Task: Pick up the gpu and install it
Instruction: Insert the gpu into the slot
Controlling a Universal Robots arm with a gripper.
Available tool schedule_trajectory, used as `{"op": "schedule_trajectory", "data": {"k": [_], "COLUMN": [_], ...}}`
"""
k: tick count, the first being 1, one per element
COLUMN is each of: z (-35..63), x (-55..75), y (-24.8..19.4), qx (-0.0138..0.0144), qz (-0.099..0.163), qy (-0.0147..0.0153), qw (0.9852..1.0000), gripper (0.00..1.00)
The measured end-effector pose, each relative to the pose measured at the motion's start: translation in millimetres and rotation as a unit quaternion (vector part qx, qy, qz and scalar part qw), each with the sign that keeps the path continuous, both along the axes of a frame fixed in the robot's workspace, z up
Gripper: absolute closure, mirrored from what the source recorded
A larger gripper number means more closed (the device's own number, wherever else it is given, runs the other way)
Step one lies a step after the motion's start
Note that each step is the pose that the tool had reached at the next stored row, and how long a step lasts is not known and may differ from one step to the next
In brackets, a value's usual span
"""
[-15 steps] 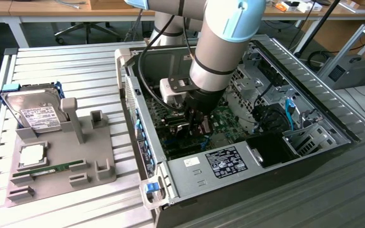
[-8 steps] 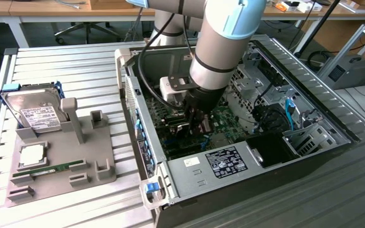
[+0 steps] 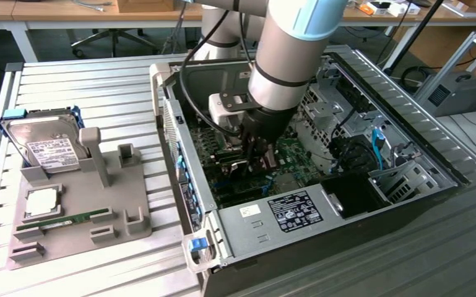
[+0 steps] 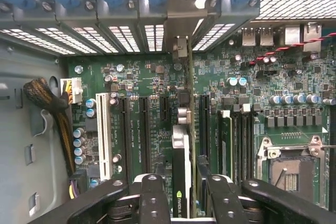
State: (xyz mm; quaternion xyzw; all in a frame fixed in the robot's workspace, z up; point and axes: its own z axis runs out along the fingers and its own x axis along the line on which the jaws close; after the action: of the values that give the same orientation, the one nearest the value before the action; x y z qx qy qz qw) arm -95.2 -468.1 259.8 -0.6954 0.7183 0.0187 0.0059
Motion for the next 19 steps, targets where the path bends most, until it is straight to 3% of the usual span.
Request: {"op": "schedule_trajectory", "data": {"k": [7,19], "z": [22.0,51.1], "x": [0.0,0.0], "y": [1.6,7.2], "qx": [-0.0034,-0.0051], "qz": [0.0,0.0], "qy": [0.0,-0.0006], "qw": [1.0,1.0], "gripper": [0.65,0.65]}}
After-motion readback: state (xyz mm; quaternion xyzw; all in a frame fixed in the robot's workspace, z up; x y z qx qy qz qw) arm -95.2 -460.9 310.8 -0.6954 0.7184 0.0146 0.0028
